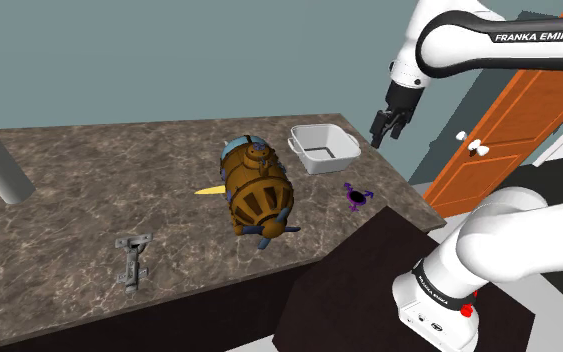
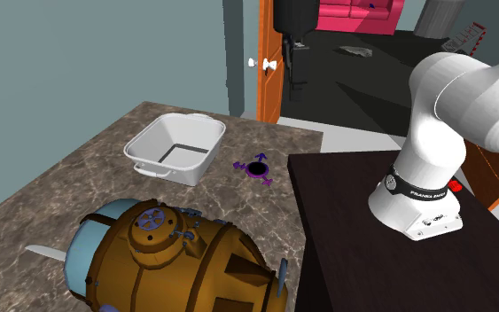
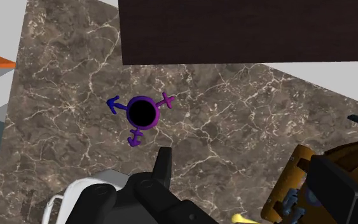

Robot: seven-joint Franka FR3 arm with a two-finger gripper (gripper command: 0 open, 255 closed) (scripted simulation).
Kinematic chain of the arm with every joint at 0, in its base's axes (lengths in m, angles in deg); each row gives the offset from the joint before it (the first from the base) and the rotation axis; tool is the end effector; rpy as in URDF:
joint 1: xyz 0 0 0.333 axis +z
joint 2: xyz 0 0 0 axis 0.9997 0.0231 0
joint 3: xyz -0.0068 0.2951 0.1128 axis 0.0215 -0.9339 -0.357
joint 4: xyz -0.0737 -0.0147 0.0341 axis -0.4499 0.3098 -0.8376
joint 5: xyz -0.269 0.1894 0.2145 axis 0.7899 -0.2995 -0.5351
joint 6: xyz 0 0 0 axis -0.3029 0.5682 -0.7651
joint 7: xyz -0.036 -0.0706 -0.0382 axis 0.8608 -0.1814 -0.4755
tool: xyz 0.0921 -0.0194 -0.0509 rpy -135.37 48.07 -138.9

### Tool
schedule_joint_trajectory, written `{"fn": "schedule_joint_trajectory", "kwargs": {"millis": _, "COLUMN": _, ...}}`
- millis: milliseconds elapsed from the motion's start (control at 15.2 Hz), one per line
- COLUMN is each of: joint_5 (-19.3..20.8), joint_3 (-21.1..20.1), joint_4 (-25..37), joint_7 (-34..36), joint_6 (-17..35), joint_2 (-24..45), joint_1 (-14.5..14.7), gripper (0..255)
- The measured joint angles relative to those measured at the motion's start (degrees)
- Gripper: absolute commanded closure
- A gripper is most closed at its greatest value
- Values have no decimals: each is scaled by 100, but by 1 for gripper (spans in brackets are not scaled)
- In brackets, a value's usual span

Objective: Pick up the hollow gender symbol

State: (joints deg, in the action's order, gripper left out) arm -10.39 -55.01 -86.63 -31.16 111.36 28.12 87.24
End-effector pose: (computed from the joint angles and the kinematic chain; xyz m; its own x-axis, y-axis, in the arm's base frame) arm 0.3218 -0.0713 0.4804 0.9961 -0.0531 -0.0702 -0.0520 -0.9985 0.0174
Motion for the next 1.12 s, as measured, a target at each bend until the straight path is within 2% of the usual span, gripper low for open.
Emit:
{"fn": "schedule_joint_trajectory", "kwargs": {"millis": 462, "joint_5": 350, "joint_3": 515, "joint_4": -496, "joint_7": -503, "joint_6": 1375, "joint_2": 943, "joint_1": -147, "gripper": 0}}
{"fn": "schedule_joint_trajectory", "kwargs": {"millis": 726, "joint_5": 450, "joint_3": 820, "joint_4": -548, "joint_7": -799, "joint_6": 2301, "joint_2": 1856, "joint_1": -172, "gripper": 0}}
{"fn": "schedule_joint_trajectory", "kwargs": {"millis": 1122, "joint_5": 308, "joint_3": 1176, "joint_4": -394, "joint_7": -1322, "joint_6": 3538, "joint_2": 3304, "joint_1": -141, "gripper": 0}}
